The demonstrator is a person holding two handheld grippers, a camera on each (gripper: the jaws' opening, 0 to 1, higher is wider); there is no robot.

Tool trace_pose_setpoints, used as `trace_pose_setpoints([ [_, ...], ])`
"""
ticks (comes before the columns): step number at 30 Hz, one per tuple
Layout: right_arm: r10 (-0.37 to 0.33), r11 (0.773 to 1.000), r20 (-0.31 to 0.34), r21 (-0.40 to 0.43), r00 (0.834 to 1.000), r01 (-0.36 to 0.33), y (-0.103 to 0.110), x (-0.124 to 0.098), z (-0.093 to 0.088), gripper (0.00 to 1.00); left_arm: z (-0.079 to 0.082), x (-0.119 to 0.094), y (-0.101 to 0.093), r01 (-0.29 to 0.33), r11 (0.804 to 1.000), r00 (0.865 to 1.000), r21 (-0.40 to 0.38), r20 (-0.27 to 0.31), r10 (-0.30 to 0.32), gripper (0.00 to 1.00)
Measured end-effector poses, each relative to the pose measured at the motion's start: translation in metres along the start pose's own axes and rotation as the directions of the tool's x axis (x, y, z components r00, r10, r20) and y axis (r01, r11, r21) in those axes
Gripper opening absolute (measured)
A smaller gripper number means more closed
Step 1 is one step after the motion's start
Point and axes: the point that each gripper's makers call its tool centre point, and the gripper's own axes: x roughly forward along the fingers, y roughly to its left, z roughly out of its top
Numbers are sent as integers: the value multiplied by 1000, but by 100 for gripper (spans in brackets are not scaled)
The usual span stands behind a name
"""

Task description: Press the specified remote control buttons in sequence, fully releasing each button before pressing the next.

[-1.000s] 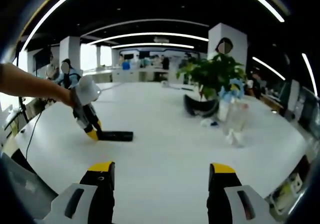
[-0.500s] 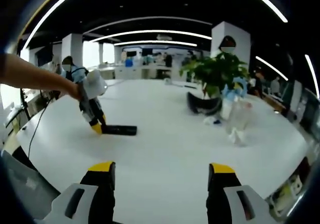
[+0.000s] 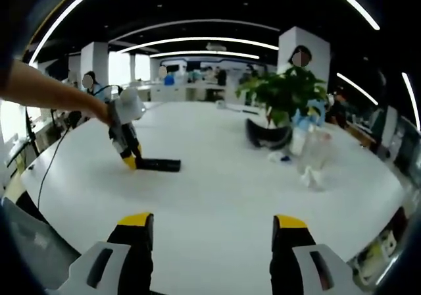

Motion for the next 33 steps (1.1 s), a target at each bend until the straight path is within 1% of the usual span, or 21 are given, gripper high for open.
trace_pose_setpoints([
  [4,1,1000,-6,-4,1000,-1,1,0,-1,71,0,-1,2,-1,1000,1000,-4,0,1,24],
  [7,4,1000,-12,-3,1000,-4,1,1,-2,71,0,-1,4,4,1000,1000,17,13,-4,24],
  [12,7,1000,-24,-13,1000,-8,3,2,-3,71,1,-1,12,-2,1000,1000,-10,16,2,24],
  [21,4,1000,-34,-14,999,-5,2,2,-5,71,3,0,19,3,1000,1000,6,-4,-3,24],
  [28,0,1000,-33,-9,999,0,0,2,-6,70,4,1,26,0,1000,1000,-7,-22,0,24],
  [33,3,1000,-39,-13,999,-4,1,3,-7,70,5,1,30,6,1000,999,13,-43,-5,24],
])
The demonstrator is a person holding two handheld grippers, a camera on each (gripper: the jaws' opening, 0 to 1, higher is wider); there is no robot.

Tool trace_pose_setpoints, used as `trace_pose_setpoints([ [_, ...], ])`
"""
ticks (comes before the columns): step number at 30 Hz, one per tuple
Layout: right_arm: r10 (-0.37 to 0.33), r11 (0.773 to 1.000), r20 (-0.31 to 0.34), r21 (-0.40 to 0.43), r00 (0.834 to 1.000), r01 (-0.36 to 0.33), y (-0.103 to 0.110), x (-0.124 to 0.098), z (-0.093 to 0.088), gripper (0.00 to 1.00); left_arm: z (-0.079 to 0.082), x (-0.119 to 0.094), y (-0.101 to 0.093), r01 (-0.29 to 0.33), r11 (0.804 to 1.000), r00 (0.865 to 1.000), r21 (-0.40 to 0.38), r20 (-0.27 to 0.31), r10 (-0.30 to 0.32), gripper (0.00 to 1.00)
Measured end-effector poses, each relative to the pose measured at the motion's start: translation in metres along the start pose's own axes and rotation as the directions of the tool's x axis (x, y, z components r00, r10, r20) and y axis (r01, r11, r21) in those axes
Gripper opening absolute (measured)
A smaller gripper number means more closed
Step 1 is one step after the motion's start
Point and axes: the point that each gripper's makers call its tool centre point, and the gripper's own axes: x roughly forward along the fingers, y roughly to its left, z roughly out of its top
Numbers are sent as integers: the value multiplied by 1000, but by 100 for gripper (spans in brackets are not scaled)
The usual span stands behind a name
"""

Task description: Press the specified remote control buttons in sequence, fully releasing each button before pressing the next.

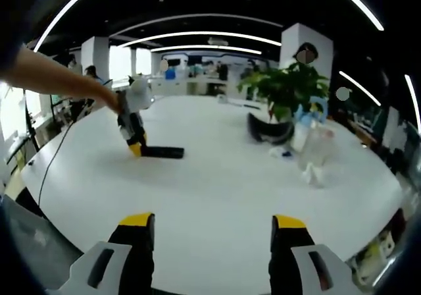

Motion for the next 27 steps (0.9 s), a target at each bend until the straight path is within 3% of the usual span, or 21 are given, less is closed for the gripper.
trace_pose_setpoints([
  [27,-20,1000,-4,12,1000,20,-5,1,-1,69,3,1,32,-1,1000,999,2,-48,1,24],
])
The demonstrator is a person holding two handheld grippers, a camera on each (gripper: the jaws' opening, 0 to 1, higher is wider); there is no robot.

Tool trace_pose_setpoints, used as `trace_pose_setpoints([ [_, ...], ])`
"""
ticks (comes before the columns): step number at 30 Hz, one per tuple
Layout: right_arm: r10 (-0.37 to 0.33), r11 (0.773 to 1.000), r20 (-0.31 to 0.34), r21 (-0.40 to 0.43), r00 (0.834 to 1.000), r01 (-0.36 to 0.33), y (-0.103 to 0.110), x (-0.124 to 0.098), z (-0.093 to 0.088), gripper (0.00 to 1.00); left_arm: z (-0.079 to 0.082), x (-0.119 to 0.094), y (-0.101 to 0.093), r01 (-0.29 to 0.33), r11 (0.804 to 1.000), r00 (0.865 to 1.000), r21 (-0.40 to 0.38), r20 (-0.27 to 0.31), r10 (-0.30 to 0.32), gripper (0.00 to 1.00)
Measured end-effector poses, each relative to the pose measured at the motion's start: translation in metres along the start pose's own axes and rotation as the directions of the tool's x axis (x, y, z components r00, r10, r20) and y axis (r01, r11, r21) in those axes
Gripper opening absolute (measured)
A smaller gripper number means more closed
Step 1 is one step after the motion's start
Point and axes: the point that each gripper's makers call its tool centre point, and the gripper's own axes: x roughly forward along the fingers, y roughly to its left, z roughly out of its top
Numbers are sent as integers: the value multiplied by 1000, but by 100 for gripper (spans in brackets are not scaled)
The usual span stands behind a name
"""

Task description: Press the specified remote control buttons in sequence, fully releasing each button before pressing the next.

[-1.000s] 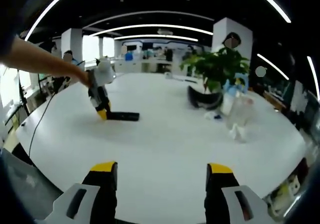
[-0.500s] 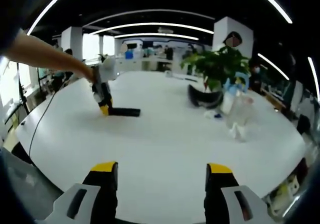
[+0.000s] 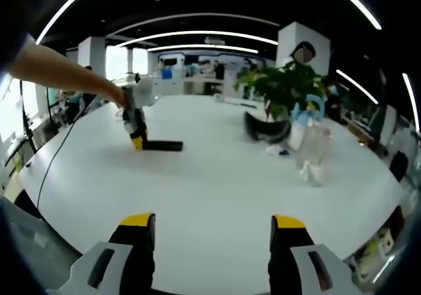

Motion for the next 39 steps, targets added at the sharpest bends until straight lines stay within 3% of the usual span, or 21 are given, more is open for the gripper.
trace_pose_setpoints([
  [6,1,1000,2,0,1000,-1,0,0,1,69,-1,-2,-4,-49,998,997,27,57,48,25],
  [7,0,1000,3,-2,1000,0,0,0,1,69,1,-3,0,-84,995,994,49,74,81,28],
  [9,1,1000,7,0,1000,-1,0,-1,1,69,1,-5,5,-128,991,988,27,91,125,34],
  [12,3,1000,11,2,1000,-3,0,-1,2,69,-3,-6,9,-157,983,980,-96,109,167,38],
  [14,2,1000,18,4,1000,-2,0,-1,3,70,-6,-10,17,-213,965,964,-151,131,233,46],
  [15,0,1000,20,5,1000,-1,-1,-2,3,70,-8,-13,23,-265,949,947,-173,141,290,51],
  [17,-2,1000,26,8,1000,2,-1,-2,4,70,-9,-14,23,-282,939,936,-196,156,314,57],
  [22,-1,1000,39,6,999,1,-1,-3,7,72,-17,-18,28,-319,894,908,-314,170,384,67],
  [23,-3,1000,45,7,999,3,-1,-4,7,72,-19,-21,32,-350,877,891,-331,171,420,70],
  [25,-7,1000,54,11,999,6,-2,-4,9,72,-22,-24,36,-381,857,874,-348,168,457,78],
  [26,-8,1000,54,12,999,7,-3,-5,9,72,-24,-24,38,-384,847,868,-368,168,467,81],
  [30,-2,1000,63,11,998,1,-1,-5,11,72,-30,-25,32,-352,821,870,-450,168,465,93],
  [31,-2,1000,64,10,998,1,-1,-6,11,72,-31,-24,31,-342,820,874,-459,166,457,100],
  [32,-1,1000,65,10,998,1,-1,-6,11,72,-32,-21,25,-313,827,890,-467,160,427,100],
  [35,-2,1000,71,16,998,1,-1,-7,12,72,-34,-22,24,-307,818,884,-486,173,434,100],
  [39,-5,1000,84,17,996,3,-2,-8,14,73,-27,-35,12,-266,800,861,-538,241,448,100],
])
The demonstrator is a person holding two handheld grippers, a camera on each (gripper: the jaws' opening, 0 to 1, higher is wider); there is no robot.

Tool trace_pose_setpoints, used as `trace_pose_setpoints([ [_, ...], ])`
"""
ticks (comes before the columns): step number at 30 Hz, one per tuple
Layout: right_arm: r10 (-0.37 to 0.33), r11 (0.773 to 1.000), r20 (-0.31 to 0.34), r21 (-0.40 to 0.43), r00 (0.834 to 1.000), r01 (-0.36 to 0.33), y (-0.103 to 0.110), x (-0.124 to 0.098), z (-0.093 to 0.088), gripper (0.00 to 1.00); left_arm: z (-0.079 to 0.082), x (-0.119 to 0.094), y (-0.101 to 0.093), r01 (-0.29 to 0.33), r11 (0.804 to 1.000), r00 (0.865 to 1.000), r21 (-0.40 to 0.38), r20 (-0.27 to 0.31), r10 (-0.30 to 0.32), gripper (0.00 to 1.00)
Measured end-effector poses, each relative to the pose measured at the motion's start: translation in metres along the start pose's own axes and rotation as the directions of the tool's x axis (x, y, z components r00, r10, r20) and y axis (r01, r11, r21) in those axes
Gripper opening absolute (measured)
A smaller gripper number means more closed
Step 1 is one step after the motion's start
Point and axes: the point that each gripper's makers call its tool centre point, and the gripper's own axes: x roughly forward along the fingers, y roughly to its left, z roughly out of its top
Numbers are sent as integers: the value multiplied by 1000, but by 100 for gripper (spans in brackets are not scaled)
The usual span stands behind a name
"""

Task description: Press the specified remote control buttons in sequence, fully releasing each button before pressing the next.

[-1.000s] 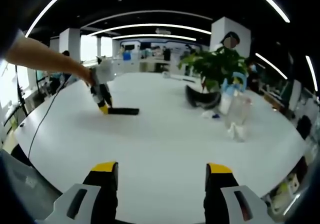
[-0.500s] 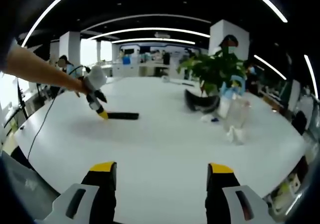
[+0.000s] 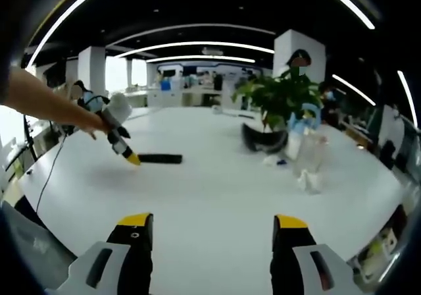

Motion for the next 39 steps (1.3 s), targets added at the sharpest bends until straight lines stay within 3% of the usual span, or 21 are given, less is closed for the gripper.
trace_pose_setpoints([
  [5,-9,1000,19,4,1000,9,-1,-1,3,79,11,-23,-13,62,992,994,-106,95,-52,100],
  [9,-29,1000,42,-3,999,29,-5,-2,7,87,28,-45,-17,84,988,980,-131,192,-58,100],
  [11,-37,999,50,-5,998,37,-6,-2,8,91,44,-61,-23,104,986,957,-128,284,-64,100],
  [13,-42,999,59,-4,997,42,-7,-2,10,95,45,-72,-28,101,987,955,-121,291,-62,100],
  [18,-50,999,66,-3,997,50,-8,-3,12,99,54,-107,-47,121,983,912,-138,408,-55,100],
  [21,-52,999,72,0,996,52,-9,-3,13,99,46,-126,-60,115,986,901,-122,431,-52,100],
  [25,-45,999,60,-4,997,45,-8,-2,11,99,40,-150,-71,129,981,872,-144,488,-43,100],
  [26,-46,999,65,-5,997,47,-8,-2,12,99,38,-158,-72,123,980,859,-159,511,-25,100],
  [28,-46,999,69,0,997,46,-8,-3,12,99,31,-167,-72,96,980,855,-173,519,8,100],
  [33,-47,999,72,3,996,46,-8,-3,13,99,17,-193,-70,41,975,820,-219,565,93,100],
  [36,-47,999,72,2,996,47,-8,-3,13,99,4,-210,-67,-28,965,789,-260,587,181,100],
  [39,-54,999,82,7,995,54,-10,-4,14,99,-13,-217,-69,-59,954,795,-294,564,223,100],
])
